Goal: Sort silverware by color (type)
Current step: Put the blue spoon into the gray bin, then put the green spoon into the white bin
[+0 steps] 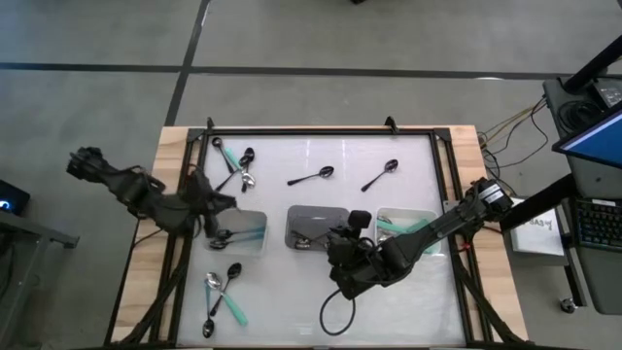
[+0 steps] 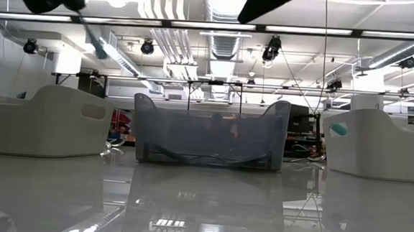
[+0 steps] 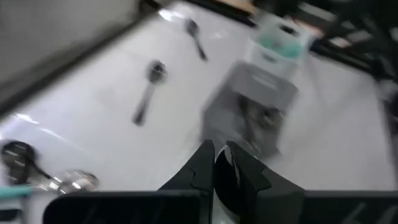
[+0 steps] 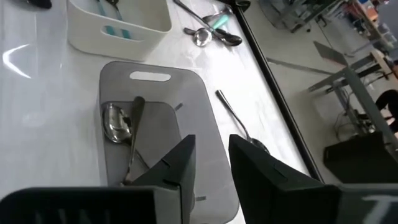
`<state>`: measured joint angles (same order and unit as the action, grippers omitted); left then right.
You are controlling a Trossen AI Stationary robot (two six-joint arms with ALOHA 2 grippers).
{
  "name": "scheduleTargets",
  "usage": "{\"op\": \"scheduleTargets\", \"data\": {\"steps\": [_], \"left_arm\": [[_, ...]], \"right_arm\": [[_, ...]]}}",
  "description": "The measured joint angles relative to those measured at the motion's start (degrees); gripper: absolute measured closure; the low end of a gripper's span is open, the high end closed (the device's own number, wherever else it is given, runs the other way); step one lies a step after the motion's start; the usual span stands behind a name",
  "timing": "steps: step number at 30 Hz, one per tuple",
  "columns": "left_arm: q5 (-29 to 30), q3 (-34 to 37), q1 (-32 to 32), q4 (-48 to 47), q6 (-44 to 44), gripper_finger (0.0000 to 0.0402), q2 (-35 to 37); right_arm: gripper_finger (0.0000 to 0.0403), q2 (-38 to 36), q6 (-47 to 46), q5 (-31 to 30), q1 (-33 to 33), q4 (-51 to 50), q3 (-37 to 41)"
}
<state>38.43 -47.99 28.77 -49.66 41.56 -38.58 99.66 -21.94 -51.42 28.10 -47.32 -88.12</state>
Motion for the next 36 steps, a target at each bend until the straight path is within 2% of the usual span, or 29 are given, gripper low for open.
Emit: {"op": "scheduleTargets", "data": {"steps": [3, 10, 16, 19, 23, 36], "left_arm": [[-4.09, 0.0, 0.04, -4.54, 2.15, 0.0393, 2.71], [-6.88, 0.0, 0.0, -20.34, 15.26, 0.0393, 4.1], [-7.77, 0.45, 0.0, -17.65, 16.45, 0.0392, 2.96], [-5.65, 0.52, 0.0, -17.78, 16.02, 0.0383, 1.96], [-3.42, 0.63, -0.02, -17.74, 16.4, 0.0361, 0.81], [-4.02, 1.85, 0.0, -17.38, 15.69, 0.0286, -4.76]], "right_arm": [[0.0314, 0.0, -0.87, 0.0, 0.0, -0.01, 0.0], [0.0316, 0.0, -0.98, 0.48, 0.0, 0.01, 0.0], [0.0318, 0.02, -0.94, 0.48, 0.0, -0.01, 0.0], [0.0314, 0.02, -0.97, 0.48, 0.0, 0.01, 0.02], [0.0312, 0.04, -0.98, 0.48, 0.0, 0.01, 0.02], [0.0312, 0.07, 2.68, 0.44, 0.0, -0.01, 0.05]]}}
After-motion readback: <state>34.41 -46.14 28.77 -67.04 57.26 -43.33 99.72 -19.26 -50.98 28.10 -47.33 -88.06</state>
